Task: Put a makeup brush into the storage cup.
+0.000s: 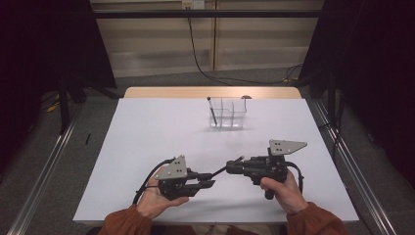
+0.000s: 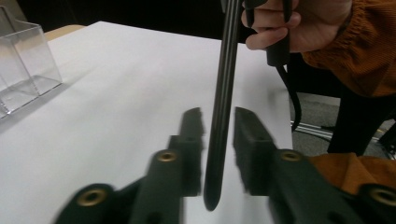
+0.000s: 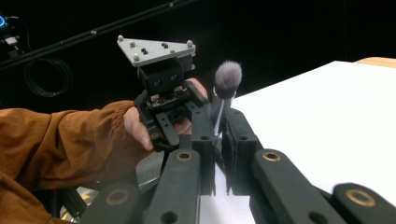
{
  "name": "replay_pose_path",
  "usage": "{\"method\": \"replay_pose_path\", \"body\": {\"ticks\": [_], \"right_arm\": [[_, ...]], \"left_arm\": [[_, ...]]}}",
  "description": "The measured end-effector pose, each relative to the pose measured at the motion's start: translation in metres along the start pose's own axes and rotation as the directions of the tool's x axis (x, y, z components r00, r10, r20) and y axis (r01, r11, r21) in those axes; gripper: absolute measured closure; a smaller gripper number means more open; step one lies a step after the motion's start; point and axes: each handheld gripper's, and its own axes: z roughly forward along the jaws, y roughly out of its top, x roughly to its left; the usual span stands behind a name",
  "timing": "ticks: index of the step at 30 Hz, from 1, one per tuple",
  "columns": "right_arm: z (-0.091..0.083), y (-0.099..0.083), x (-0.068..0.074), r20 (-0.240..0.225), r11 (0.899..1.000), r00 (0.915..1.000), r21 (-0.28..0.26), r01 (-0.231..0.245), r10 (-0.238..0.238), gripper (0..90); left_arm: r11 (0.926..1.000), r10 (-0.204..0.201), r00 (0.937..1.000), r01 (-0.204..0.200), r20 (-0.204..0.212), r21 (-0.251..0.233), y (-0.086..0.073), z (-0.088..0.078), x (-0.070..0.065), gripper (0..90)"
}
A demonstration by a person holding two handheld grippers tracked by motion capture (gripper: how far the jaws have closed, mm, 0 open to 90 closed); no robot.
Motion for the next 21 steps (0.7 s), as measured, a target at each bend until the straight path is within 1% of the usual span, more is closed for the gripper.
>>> {"method": "replay_pose_path", "body": {"ticks": [2,6,8,13,15,18,21], "right_arm": [[-0.002,0.000,-0.001,0.012,1.000,0.9999,-0.005,-0.002,0.002,83.9],[-0.005,0.002,-0.001,0.035,1.000,0.9994,-0.005,0.005,-0.005,83.9],[-0.007,0.003,-0.001,0.047,1.000,0.9989,-0.007,0.009,-0.009,83.9],[-0.009,0.005,-0.001,0.069,1.000,0.9974,0.001,0.019,-0.019,83.9],[-0.010,0.006,-0.001,0.074,1.000,0.9969,0.005,0.025,-0.025,83.9],[-0.012,0.007,-0.001,0.086,1.000,0.9960,0.008,0.026,-0.027,83.9],[-0.014,0.009,-0.001,0.108,0.999,0.9936,0.009,0.033,-0.033,83.9]], "left_arm": [[1.0000,0.001,1.0000,-0.001,-0.003,-0.003,0.000,0.000,0.000,72.3],[0.9999,-0.010,0.9998,0.010,-0.015,-0.010,0.000,-0.002,0.000,66.3],[0.9997,-0.022,0.9993,0.021,-0.031,-0.013,0.000,-0.003,0.000,61.2],[0.9989,-0.043,0.9973,0.042,-0.060,-0.021,0.000,-0.007,0.001,51.9],[0.9983,-0.053,0.9956,0.051,-0.078,-0.028,0.000,-0.009,0.002,48.0],[0.9968,-0.073,0.9928,0.069,-0.095,-0.039,0.001,-0.012,0.003,39.5],[0.9958,-0.080,0.9898,0.075,-0.118,-0.053,0.001,-0.015,0.005,33.7]]}}
